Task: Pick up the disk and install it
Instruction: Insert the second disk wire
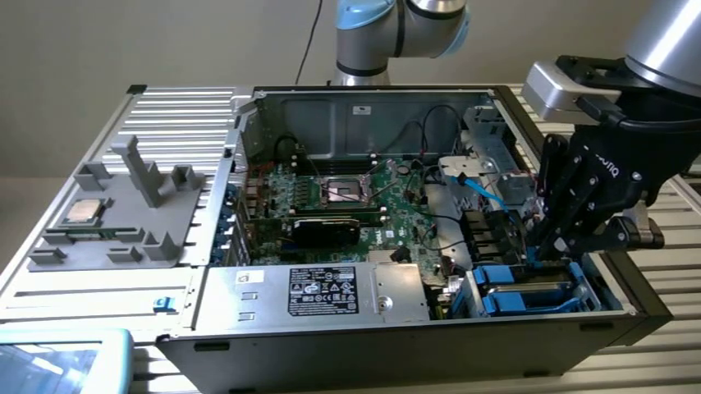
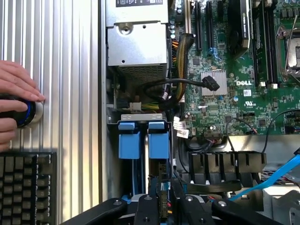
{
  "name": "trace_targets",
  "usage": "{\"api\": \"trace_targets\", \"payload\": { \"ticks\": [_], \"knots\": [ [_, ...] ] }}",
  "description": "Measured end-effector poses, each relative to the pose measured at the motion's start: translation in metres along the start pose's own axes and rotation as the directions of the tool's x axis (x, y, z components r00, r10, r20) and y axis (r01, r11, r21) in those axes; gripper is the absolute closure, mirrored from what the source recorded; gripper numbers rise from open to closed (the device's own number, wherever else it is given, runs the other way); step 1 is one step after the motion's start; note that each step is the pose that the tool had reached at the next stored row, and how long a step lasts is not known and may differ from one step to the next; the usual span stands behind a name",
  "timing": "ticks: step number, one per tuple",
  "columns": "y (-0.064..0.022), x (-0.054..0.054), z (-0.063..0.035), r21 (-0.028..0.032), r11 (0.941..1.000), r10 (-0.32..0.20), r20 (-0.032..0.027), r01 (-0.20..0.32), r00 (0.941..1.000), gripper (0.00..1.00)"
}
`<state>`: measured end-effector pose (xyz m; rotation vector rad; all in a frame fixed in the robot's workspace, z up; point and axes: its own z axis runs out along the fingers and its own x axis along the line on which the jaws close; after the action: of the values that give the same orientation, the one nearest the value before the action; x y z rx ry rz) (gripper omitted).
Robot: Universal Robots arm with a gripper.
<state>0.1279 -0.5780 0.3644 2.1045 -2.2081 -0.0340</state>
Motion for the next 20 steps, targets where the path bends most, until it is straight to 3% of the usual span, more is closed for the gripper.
{"api": "trace_targets", "payload": {
  "ticks": [20],
  "knots": [
    [-0.0009,-0.0001,-0.0001,-0.0247,0.9997,-0.001,-0.0012,0.001,1.0000,0.76]
  ]
}}
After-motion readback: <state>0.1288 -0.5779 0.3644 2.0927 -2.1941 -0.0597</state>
